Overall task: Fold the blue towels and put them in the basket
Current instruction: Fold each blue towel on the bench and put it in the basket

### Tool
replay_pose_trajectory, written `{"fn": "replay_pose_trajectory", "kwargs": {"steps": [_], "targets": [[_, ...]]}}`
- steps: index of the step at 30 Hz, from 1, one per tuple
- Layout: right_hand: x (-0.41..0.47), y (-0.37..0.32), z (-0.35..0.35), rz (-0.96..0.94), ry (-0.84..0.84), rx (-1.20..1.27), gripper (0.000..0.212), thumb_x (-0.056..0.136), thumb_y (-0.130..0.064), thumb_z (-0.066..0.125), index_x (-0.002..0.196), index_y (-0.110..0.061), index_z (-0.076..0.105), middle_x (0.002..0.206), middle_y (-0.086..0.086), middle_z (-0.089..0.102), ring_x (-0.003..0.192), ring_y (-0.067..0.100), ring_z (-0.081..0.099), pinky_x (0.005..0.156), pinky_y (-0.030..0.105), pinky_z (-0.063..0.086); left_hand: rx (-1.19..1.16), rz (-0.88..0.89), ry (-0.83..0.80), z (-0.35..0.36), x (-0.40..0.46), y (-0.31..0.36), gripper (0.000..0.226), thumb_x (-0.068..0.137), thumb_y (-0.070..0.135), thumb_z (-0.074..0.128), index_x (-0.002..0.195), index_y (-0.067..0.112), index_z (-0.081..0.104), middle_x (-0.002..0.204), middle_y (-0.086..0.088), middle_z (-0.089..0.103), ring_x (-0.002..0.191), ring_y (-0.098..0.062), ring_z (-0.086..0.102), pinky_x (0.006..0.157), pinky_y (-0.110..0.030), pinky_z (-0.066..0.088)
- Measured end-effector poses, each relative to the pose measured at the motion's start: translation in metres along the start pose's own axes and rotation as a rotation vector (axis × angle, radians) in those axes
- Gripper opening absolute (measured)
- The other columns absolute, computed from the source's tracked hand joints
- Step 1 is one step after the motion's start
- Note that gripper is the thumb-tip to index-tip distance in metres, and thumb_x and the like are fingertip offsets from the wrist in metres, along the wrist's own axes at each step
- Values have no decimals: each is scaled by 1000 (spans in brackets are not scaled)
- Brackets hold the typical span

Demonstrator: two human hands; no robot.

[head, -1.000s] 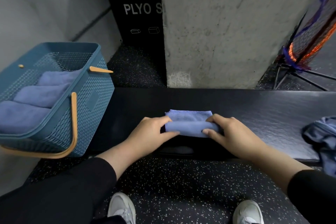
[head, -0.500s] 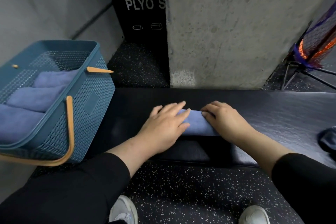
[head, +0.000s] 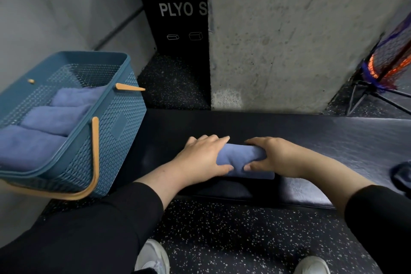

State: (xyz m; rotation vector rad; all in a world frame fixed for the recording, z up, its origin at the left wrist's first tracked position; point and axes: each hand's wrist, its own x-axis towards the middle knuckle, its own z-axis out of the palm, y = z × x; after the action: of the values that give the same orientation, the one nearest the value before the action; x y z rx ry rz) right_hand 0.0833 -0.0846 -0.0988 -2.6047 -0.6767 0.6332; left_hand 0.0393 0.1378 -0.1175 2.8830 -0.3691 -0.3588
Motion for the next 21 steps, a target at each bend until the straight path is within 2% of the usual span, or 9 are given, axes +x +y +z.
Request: {"fn": "replay_pose_trajectory", "kwargs": {"steps": [2, 4, 6, 8, 11, 15, 17, 18, 21], "targets": [[0, -4, -3, 15, -42, -6, 74, 75, -57, 77, 139, -31, 50, 127, -9, 60, 113, 10, 58, 97, 26, 46, -24, -26, -33, -6, -1, 3, 73, 85, 65, 62, 145, 28, 46, 132, 5, 51, 127, -18, 44, 107, -42, 32], [-2, -9, -5, 17, -76, 9, 58, 74, -56, 77, 124, -33, 60, 108, -13, 67, 97, 7, 63, 88, 30, 53, -103, -61, -53, -11, -5, 2, 55, 81, 64, 67, 122, 28, 61, 117, 7, 53, 114, -17, 48, 104, -41, 35], [-5, -13, -7, -1, -84, 66, 46, 74, -55, 77, 113, -34, 65, 96, -13, 70, 89, 4, 65, 84, 33, 55, -259, -99, -58, -15, -11, -2, 44, 77, 60, 74, 105, 27, 64, 110, 10, 53, 103, -13, 50, 98, -36, 40], [-7, -17, -11, -36, -48, 170, 40, 74, -52, 79, 109, -37, 66, 95, -14, 72, 89, 2, 66, 86, 35, 55, -464, -112, -28, -21, -20, -8, 37, 74, 51, 81, 96, 28, 62, 101, 13, 56, 94, -8, 55, 86, -32, 48], [-13, -24, -23, -86, 16, 330, 35, 77, -39, 82, 109, -38, 67, 100, -15, 73, 94, 3, 68, 91, 37, 54, -810, -96, 120, -40, -34, -11, 32, 77, 32, 85, 96, 21, 61, 88, 11, 61, 80, -3, 54, 74, -28, 48], [-29, -55, -48, -184, -33, 534, 43, 80, -33, 79, 120, -40, 65, 116, -9, 72, 110, 11, 66, 100, 40, 51, -1146, -67, 342, -74, -60, -3, 35, 79, 26, 82, 109, 23, 63, 98, 6, 65, 89, -3, 58, 86, -28, 52], [-36, -75, -62, -240, -89, 647, 43, 83, -33, 79, 124, -39, 65, 123, -4, 70, 117, 15, 64, 102, 38, 49, -1204, -61, 405, -91, -72, -2, 41, 79, 26, 82, 116, 29, 62, 107, 5, 65, 97, -4, 59, 95, -30, 51], [-39, -86, -70, -250, -117, 677, 44, 83, -40, 79, 124, -38, 65, 124, -1, 69, 118, 18, 64, 103, 39, 48, -1192, -60, 420, -101, -80, -3, 44, 80, 26, 82, 118, 32, 61, 111, 5, 65, 102, -4, 59, 98, -31, 50], [-41, -119, -93, -277, -175, 612, 46, 79, -49, 76, 122, -35, 66, 123, 2, 70, 117, 20, 65, 101, 37, 51, -1111, -45, 466, -126, -103, -12, 50, 79, 31, 83, 121, 41, 60, 118, 5, 64, 112, -8, 59, 103, -34, 49]]}}
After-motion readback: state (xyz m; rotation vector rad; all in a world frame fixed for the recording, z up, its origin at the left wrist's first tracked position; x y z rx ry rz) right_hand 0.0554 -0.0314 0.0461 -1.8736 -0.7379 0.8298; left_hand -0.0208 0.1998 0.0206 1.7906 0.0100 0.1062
